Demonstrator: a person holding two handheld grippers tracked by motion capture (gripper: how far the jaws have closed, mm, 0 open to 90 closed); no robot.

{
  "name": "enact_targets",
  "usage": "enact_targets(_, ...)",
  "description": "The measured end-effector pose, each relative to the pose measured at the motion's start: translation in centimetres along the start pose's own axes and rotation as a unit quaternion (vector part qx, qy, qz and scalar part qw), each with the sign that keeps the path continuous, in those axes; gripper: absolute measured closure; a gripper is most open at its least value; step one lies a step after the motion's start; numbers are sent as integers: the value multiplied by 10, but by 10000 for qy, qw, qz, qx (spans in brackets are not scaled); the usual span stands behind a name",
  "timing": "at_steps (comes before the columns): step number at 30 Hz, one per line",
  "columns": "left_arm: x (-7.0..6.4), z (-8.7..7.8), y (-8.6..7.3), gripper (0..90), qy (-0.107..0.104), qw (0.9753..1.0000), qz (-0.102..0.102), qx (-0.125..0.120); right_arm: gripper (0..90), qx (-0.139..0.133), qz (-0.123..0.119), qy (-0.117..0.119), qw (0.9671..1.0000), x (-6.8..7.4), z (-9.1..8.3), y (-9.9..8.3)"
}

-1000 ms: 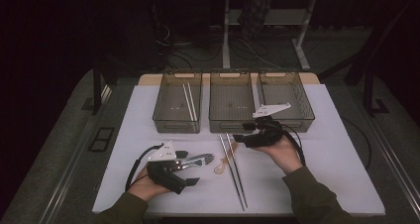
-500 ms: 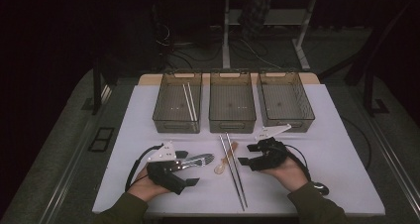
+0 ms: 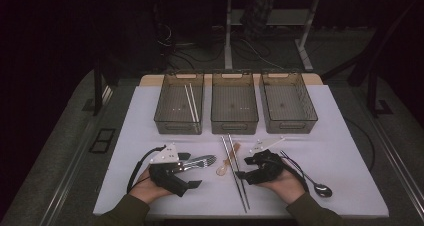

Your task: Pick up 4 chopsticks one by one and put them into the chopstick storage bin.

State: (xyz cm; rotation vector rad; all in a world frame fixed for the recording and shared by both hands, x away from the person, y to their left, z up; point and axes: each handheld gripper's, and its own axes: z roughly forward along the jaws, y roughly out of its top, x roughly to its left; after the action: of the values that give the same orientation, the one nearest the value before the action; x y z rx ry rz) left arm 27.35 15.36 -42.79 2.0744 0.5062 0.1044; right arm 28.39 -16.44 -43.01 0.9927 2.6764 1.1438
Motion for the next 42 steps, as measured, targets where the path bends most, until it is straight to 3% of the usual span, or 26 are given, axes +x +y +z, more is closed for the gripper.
enact_targets(14, 0, 0, 0, 18, -15, 10000, 7, 7, 376, 272, -91, -270, 9992, 10, 24, 3)
enact_targets(42, 0, 0, 0, 18, -14, 10000, 1, 3, 576, 372, -337, -638, 9967, 13, 24, 5)
